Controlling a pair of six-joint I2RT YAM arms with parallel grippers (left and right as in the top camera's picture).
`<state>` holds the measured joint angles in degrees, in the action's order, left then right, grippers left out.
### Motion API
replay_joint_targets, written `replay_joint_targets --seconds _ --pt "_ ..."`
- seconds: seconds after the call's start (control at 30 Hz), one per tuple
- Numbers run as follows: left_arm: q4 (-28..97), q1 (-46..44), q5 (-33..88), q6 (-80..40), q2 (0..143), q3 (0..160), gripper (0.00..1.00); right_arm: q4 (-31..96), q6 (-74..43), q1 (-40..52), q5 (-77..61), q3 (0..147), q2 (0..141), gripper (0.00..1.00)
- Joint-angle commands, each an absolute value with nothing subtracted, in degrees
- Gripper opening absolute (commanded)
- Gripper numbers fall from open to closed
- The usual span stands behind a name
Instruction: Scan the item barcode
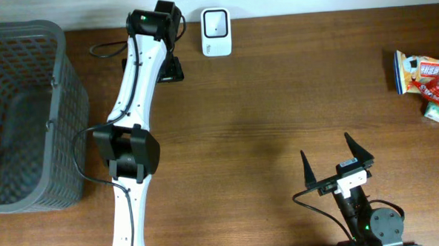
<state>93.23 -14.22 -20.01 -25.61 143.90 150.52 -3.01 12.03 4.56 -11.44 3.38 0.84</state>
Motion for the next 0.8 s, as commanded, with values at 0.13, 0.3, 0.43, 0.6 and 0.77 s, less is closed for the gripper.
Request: replay_joint_targets --seconds 0.13,0.3,0.43,0.6,0.77 --pt "93.3 -14.24 -20.75 -26.3 143.15 150.41 0.99 -4.6 12.01 4.8 -8.69 1.5 0.19 0.99" --pt "93.3 -14.24 -20.78 -26.28 143.15 150.41 0.99 -6.46 11.99 4.75 -8.32 0.32 0.19 0.99" --pt "93.3 -14.24 -20.78 -26.28 143.15 150.41 0.99 -3.95 12.01 4.75 -8.29 0.32 0.19 0.99" --pt "93.3 -14.24 -20.75 -26.28 143.15 150.41 0.99 3.95 10.44 4.75 -8.34 0.32 0.19 0.99" --pt "93.3 -14.24 -20.75 -26.28 143.15 150.41 0.99 3.86 7.44 4.75 -8.34 0.32 0.19 0.98"
